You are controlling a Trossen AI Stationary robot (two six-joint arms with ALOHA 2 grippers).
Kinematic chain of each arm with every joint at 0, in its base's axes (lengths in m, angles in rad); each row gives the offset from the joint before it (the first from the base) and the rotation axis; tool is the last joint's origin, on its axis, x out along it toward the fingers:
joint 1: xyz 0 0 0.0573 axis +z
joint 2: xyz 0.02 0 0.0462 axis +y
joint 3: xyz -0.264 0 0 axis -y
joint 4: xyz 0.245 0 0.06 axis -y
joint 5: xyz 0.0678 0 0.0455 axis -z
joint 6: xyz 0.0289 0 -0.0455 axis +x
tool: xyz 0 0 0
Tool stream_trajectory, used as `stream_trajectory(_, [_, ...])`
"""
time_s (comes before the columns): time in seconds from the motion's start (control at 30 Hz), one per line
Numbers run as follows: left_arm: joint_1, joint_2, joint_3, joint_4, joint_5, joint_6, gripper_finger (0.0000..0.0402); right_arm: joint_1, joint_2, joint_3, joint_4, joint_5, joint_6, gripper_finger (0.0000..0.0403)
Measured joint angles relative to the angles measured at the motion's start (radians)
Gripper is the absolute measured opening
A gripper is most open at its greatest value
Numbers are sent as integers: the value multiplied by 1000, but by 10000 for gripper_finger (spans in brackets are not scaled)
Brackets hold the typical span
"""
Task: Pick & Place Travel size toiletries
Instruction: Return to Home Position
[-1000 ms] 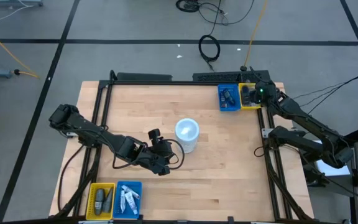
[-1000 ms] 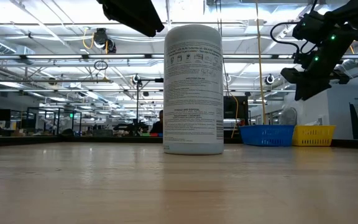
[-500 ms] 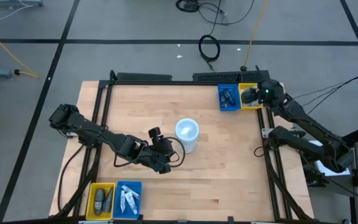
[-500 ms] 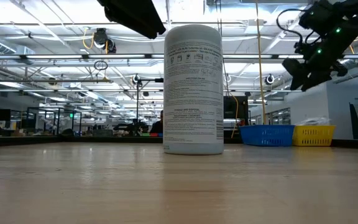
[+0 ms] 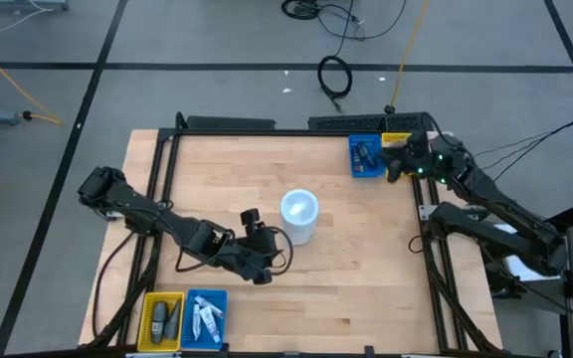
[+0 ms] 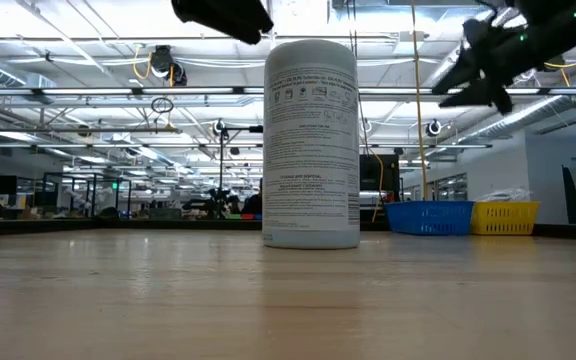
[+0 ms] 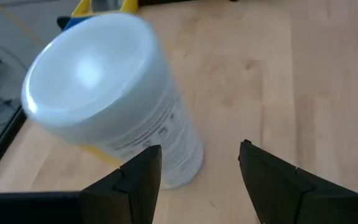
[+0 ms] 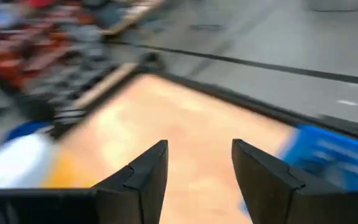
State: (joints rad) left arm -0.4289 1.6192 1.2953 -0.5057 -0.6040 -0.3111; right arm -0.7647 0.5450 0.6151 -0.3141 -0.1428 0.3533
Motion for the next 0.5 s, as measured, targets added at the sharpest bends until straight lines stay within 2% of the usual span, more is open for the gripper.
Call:
stream_trajectory(0.13, [-20, -8, 0, -7, -24, 44, 214, 182, -8, 0, 91, -37, 40, 161])
stream_trajectory(0.2, [-35, -24, -1, -25, -107, 27, 214, 295, -8, -8, 139, -24, 52, 152])
stream_trajectory(0.33, [-60, -84, 0, -81, -241, -16, 214, 554, 4, -98, 337, 120, 53, 128])
stream_trajectory(0.5, [-64, -169, -45, -61, -257, 12, 214, 825, 73, -234, 657, 247, 23, 97])
